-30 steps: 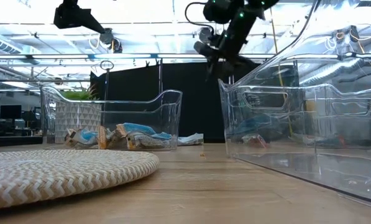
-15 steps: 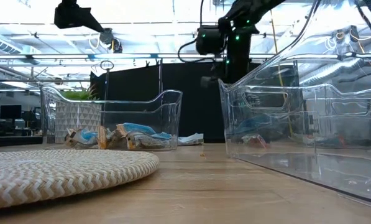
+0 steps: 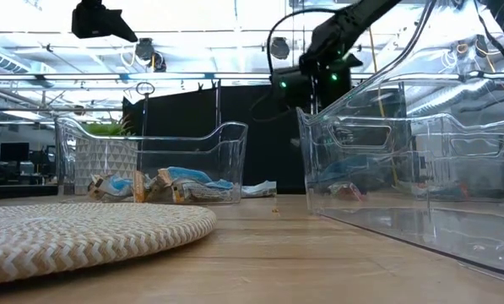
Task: Pick and place Granola Bars by type
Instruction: Put the top red granola bar into the top right transparent bin
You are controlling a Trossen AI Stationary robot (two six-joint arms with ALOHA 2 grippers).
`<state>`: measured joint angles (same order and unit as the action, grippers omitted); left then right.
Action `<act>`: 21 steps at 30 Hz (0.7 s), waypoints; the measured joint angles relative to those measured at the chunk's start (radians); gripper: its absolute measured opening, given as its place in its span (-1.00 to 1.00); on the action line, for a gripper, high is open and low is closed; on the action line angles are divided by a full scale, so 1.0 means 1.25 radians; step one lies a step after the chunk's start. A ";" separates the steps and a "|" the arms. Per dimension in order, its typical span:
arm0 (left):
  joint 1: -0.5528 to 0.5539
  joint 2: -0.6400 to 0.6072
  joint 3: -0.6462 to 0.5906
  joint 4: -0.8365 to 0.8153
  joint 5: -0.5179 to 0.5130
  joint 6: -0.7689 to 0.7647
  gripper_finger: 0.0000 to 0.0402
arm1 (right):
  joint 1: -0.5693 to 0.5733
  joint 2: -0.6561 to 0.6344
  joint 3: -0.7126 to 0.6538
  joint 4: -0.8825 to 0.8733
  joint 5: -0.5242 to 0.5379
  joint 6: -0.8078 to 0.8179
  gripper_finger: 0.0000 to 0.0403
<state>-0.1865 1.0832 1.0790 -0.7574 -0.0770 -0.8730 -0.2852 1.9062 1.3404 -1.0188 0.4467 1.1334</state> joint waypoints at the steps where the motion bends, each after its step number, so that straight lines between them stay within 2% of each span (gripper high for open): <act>1: 0.000 0.000 0.000 0.000 -0.001 0.000 0.67 | 0.002 0.000 -0.015 0.011 -0.011 0.005 0.30; 5: 0.000 0.000 0.000 0.001 -0.001 0.000 0.67 | 0.007 0.000 -0.072 0.088 -0.073 0.004 0.27; 8: 0.000 0.000 0.000 0.002 -0.001 0.000 0.67 | 0.008 -0.004 -0.093 0.109 -0.093 0.008 0.12; 10: 0.000 0.000 0.000 0.003 -0.001 -0.001 0.67 | 0.010 -0.002 -0.098 0.104 -0.096 0.004 -0.09; 14: 0.000 0.000 0.000 0.004 -0.001 -0.003 0.67 | 0.010 0.000 -0.085 0.090 -0.101 -0.024 -0.74; 15: 0.000 0.000 0.000 0.005 -0.001 -0.003 0.67 | 0.010 -0.001 -0.074 0.086 -0.100 -0.042 -0.85; 21: 0.003 0.000 0.000 0.006 -0.004 -0.002 0.67 | 0.012 -0.037 0.032 -0.047 -0.035 -0.104 -0.92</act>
<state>-0.1824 1.0832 1.0790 -0.7494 -0.0820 -0.8761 -0.2707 1.8604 1.3804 -1.0778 0.4028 1.0039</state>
